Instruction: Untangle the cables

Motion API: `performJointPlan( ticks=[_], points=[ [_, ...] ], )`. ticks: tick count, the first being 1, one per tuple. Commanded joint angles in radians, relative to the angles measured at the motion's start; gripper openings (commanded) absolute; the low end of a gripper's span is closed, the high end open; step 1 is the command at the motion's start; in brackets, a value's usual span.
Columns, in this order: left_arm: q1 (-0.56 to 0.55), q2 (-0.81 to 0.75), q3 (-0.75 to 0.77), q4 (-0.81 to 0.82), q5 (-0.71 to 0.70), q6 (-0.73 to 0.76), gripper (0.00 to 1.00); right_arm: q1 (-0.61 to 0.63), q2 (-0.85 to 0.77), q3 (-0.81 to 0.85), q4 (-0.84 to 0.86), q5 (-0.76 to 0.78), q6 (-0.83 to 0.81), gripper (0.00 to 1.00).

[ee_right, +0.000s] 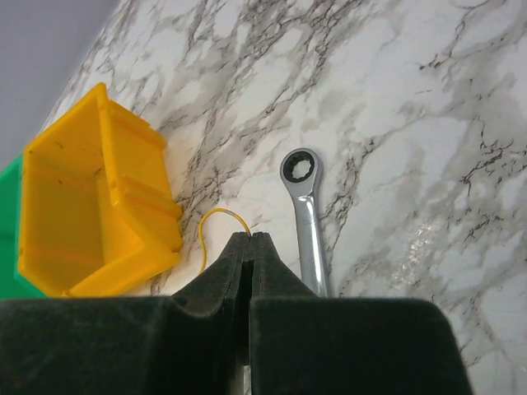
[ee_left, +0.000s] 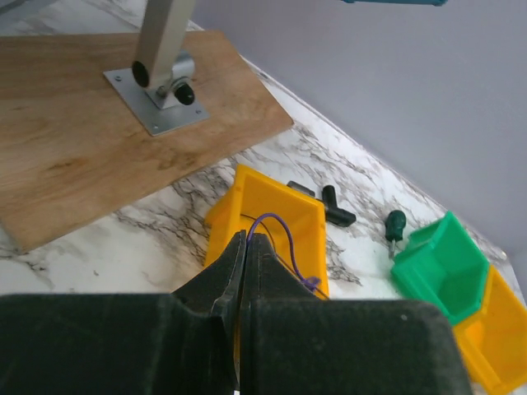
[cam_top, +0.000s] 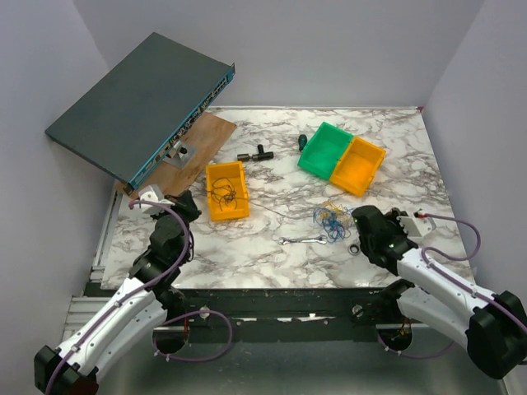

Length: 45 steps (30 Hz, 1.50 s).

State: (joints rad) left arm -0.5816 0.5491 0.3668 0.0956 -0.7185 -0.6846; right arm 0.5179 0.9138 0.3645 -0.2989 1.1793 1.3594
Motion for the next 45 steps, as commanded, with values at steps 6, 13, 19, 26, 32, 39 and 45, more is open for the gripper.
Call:
performJointPlan(
  ticks=[6,13,19,26,32,39,45],
  points=[
    [0.005,-0.034,-0.066,0.22,0.235,0.186,0.0,-0.001,-0.039,-0.098,0.73,-0.575,-0.825,0.01],
    [0.004,-0.026,0.003,0.16,0.349,0.133,0.0,-0.001,0.056,-0.087,0.868,-0.949,-0.938,0.72],
    [0.002,-0.026,0.108,0.071,0.454,0.068,0.0,0.0,0.2,-0.044,0.94,-1.242,-0.96,0.83],
    [0.002,-0.003,0.265,-0.069,0.432,0.062,0.0,0.01,0.324,0.041,0.781,-1.112,-0.94,0.92],
    [0.004,0.059,0.395,-0.167,0.38,0.078,0.0,0.014,0.456,0.143,0.604,-0.949,-0.916,0.86],
    [0.053,0.088,0.514,-0.331,0.237,0.021,0.0,0.014,0.524,0.217,0.46,-0.686,-0.808,0.14],
    [0.128,0.056,0.534,-0.452,0.13,-0.075,0.0,0.013,0.493,0.229,0.34,-0.427,-0.676,0.01]
  ],
)
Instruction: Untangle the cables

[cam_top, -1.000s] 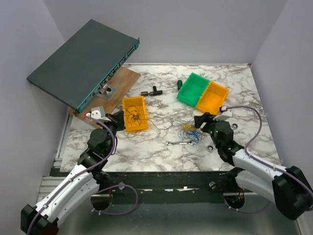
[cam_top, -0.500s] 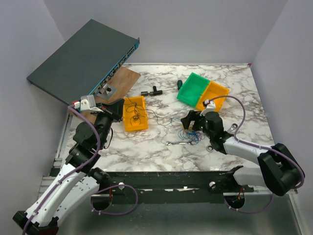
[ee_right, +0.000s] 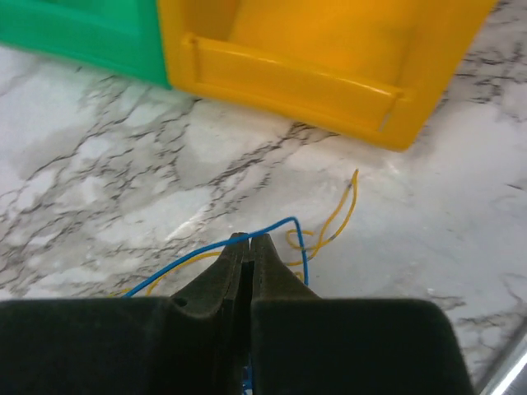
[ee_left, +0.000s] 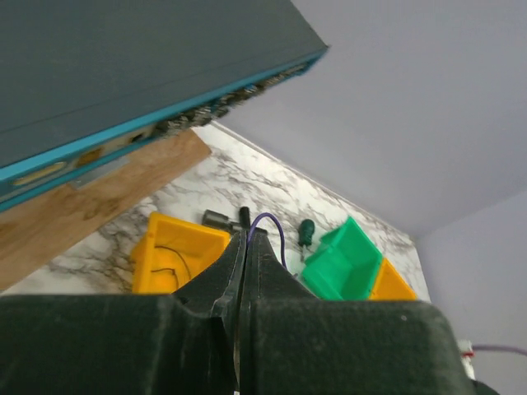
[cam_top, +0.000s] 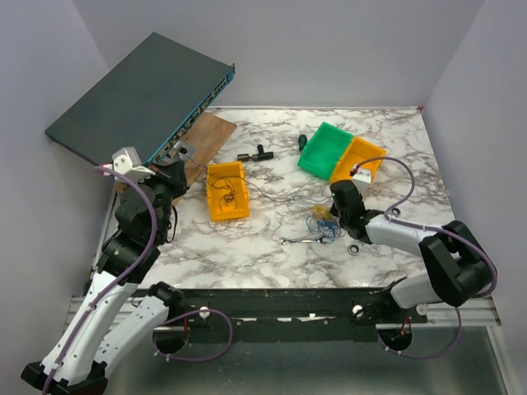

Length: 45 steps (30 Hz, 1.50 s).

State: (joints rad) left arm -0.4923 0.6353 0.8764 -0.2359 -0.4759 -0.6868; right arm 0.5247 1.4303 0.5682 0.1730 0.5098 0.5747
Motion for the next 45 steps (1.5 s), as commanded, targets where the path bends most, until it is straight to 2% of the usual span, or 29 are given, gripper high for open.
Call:
performJointPlan(
  ticks=[1,5,9,15,16,19,23,24,27,29,33,45],
  points=[
    [0.041,-0.039,0.015,-0.112,-0.112,-0.067,0.0,0.006,-0.034,0.021,-0.141,0.271,0.129,0.01],
    [0.046,-0.049,0.029,-0.196,-0.223,-0.113,0.0,-0.017,-0.089,-0.001,-0.226,0.389,0.263,0.01],
    [0.05,-0.07,0.042,-0.236,-0.277,-0.141,0.0,-0.075,-0.154,-0.036,-0.273,0.42,0.378,0.01],
    [0.062,-0.084,0.074,-0.315,-0.389,-0.184,0.0,-0.132,-0.225,-0.081,-0.288,0.408,0.446,0.01],
    [0.063,-0.09,0.075,-0.3,-0.369,-0.169,0.0,-0.135,-0.232,-0.082,-0.283,0.4,0.434,0.01],
    [0.063,-0.114,0.017,-0.115,-0.159,-0.055,0.0,-0.135,-0.23,-0.071,-0.24,0.34,0.344,0.02],
    [0.063,-0.084,0.019,-0.072,-0.057,-0.029,0.0,-0.135,-0.228,-0.072,-0.183,0.236,0.23,0.19],
    [0.063,-0.071,0.03,-0.079,-0.049,-0.02,0.0,-0.135,-0.235,-0.08,-0.152,0.224,0.221,0.28],
    [0.063,-0.026,0.073,-0.106,-0.019,-0.003,0.0,-0.136,-0.283,-0.116,-0.084,0.169,0.166,0.69],
    [0.063,0.005,0.098,-0.114,0.015,0.004,0.0,-0.135,-0.327,-0.151,-0.035,0.134,0.14,0.8],
    [0.064,0.087,0.15,-0.129,0.089,0.02,0.0,-0.135,-0.399,-0.201,0.028,0.086,0.105,0.85],
    [0.086,0.383,0.335,-0.141,0.216,0.058,0.0,-0.135,-0.423,-0.216,0.05,0.064,0.091,0.84]
  ],
)
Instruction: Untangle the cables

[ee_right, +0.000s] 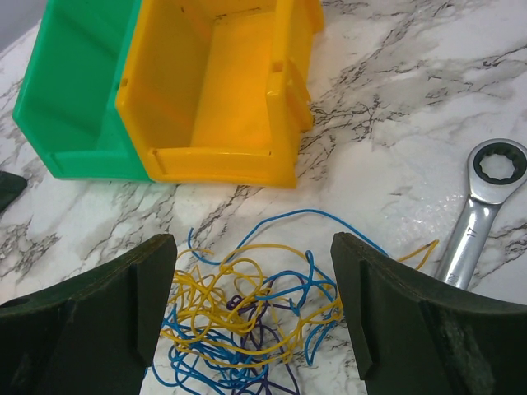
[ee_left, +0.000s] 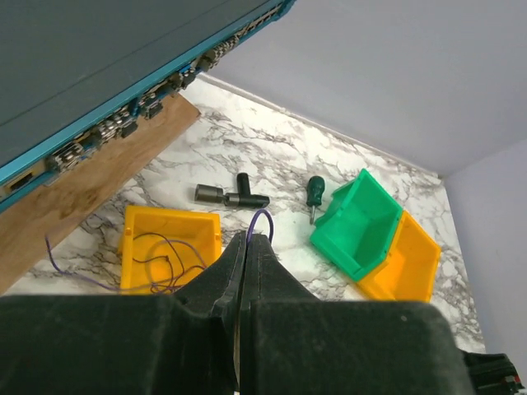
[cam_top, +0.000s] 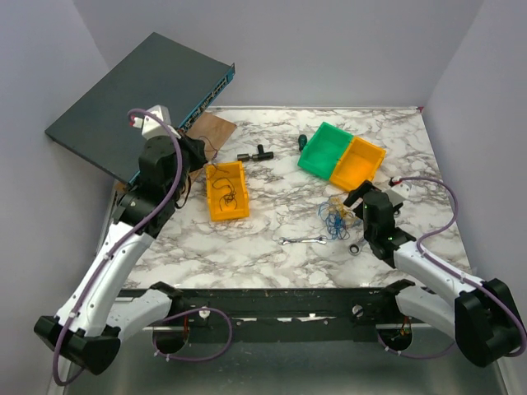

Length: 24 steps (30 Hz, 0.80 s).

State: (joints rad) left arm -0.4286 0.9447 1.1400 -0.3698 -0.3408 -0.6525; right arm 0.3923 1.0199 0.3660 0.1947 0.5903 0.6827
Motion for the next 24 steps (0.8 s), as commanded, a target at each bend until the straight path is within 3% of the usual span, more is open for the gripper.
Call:
performJointPlan(
  ticks=[1,8,14,24],
  points=[
    [0.03,0.099,0.082,-0.006,0.094,0.021,0.0,-0.003,-0.014,-0.015,0.028,-0.017,-0.018,0.85],
    [0.06,0.222,0.075,0.042,0.138,0.005,0.0,-0.003,-0.034,-0.024,0.031,-0.013,-0.02,0.84],
    [0.062,0.298,-0.047,0.136,0.154,-0.032,0.0,-0.003,-0.039,-0.027,0.038,-0.026,-0.021,0.84],
    [0.062,0.388,-0.132,0.082,-0.041,-0.043,0.0,-0.003,-0.035,-0.027,0.04,-0.026,-0.021,0.84]
  ],
)
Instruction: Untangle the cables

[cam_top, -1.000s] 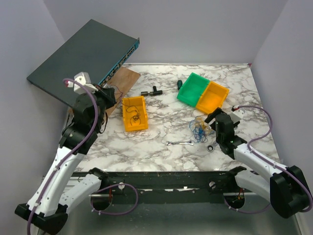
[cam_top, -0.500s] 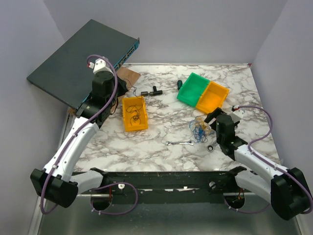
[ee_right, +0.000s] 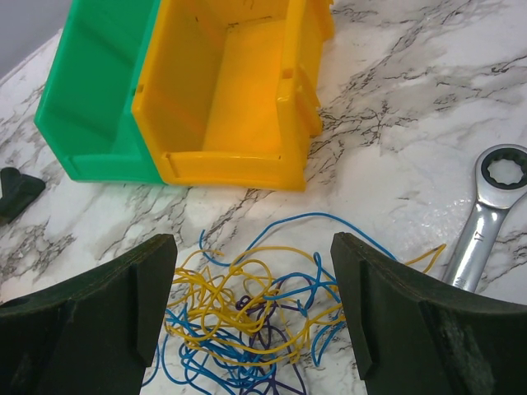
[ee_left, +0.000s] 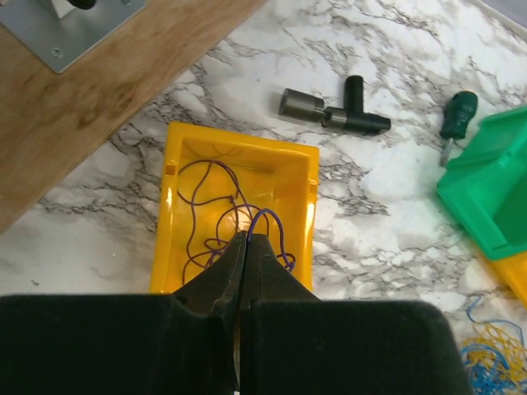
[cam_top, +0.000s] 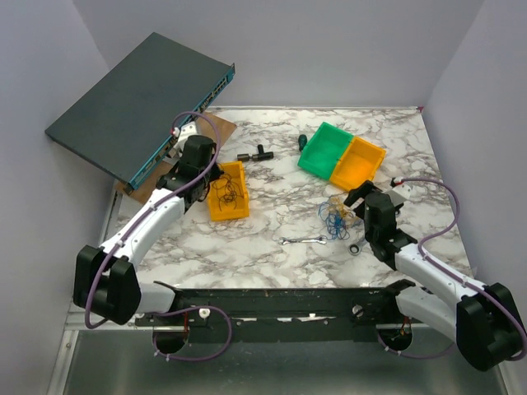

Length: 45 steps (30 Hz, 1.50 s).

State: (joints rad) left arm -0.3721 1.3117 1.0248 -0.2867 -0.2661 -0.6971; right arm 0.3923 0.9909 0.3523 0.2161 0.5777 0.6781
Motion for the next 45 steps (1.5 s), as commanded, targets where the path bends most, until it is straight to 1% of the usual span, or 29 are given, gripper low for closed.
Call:
performJointPlan(
  ticks=[1,4,9,13,14,15,16,18,20,23,24,25,27,30,31,33,36,38,40,42,44,45],
  points=[
    [0.006,0.039,-0.016,-0.002,-0.117,0.014,0.0,-0.004,-0.008,-0.013,0.019,-0.015,-0.015,0.84],
    [0.004,0.113,-0.004,-0.003,-0.091,0.032,0.0,-0.003,0.0,-0.012,0.02,-0.026,-0.022,0.85],
    [0.0,0.258,0.026,0.007,0.014,0.044,0.0,-0.003,0.005,-0.009,0.021,-0.021,-0.022,0.85],
    [-0.017,0.288,0.02,0.026,0.031,0.073,0.01,-0.003,-0.003,-0.012,0.019,-0.018,-0.019,0.85],
    [-0.025,0.279,0.015,0.036,0.035,0.094,0.07,-0.003,-0.003,-0.012,0.02,-0.021,-0.021,0.85],
    [-0.037,0.266,0.012,0.036,0.023,0.103,0.15,-0.003,-0.003,-0.013,0.019,-0.022,-0.019,0.85],
    [-0.048,0.244,0.009,0.036,0.002,0.112,0.26,-0.003,-0.002,-0.012,0.019,-0.023,-0.019,0.85],
    [-0.076,0.194,-0.004,0.036,-0.033,0.134,0.41,-0.003,0.007,-0.009,0.026,-0.036,-0.03,0.85],
    [-0.097,0.141,-0.011,0.035,-0.05,0.152,0.51,-0.003,0.017,0.002,0.02,-0.048,-0.037,0.86],
    [-0.124,0.063,-0.033,0.044,-0.034,0.169,0.62,-0.003,0.028,0.027,-0.01,-0.039,-0.033,0.88],
    [-0.135,0.03,-0.05,0.056,-0.024,0.174,0.71,-0.003,0.027,0.032,-0.022,-0.045,-0.034,0.91],
    [-0.145,0.001,-0.066,0.072,-0.014,0.18,0.84,-0.003,0.023,0.039,-0.032,-0.048,-0.033,0.92],
    [-0.164,-0.051,-0.089,0.085,-0.008,0.187,0.96,-0.002,0.019,0.057,-0.061,-0.035,-0.011,0.94],
    [-0.166,-0.088,-0.085,0.046,-0.02,0.188,0.97,-0.003,0.052,0.158,-0.232,-0.046,0.025,0.97],
    [-0.167,-0.103,-0.093,0.046,-0.011,0.188,0.97,-0.003,0.075,0.204,-0.327,-0.04,0.051,0.97],
    [-0.172,-0.14,-0.137,0.097,0.06,0.189,0.97,-0.003,0.117,0.267,-0.472,-0.047,0.108,0.97],
    [-0.203,-0.193,-0.232,0.267,0.232,0.202,0.96,-0.003,0.146,0.293,-0.588,-0.088,0.16,0.97],
    [-0.237,-0.2,-0.275,0.362,0.318,0.218,0.96,-0.003,0.139,0.268,-0.606,-0.114,0.178,0.97],
    [-0.263,-0.194,-0.309,0.436,0.388,0.234,0.95,-0.003,0.135,0.235,-0.585,-0.134,0.187,0.93],
    [-0.285,-0.185,-0.336,0.497,0.435,0.244,0.94,-0.003,0.141,0.206,-0.559,-0.163,0.183,0.86],
    [-0.304,-0.187,-0.373,0.553,0.461,0.252,0.93,-0.003,0.157,0.189,-0.524,-0.214,0.167,0.81],
    [-0.313,-0.19,-0.394,0.593,0.469,0.26,0.93,-0.003,0.17,0.181,-0.475,-0.25,0.141,0.8]
  ],
)
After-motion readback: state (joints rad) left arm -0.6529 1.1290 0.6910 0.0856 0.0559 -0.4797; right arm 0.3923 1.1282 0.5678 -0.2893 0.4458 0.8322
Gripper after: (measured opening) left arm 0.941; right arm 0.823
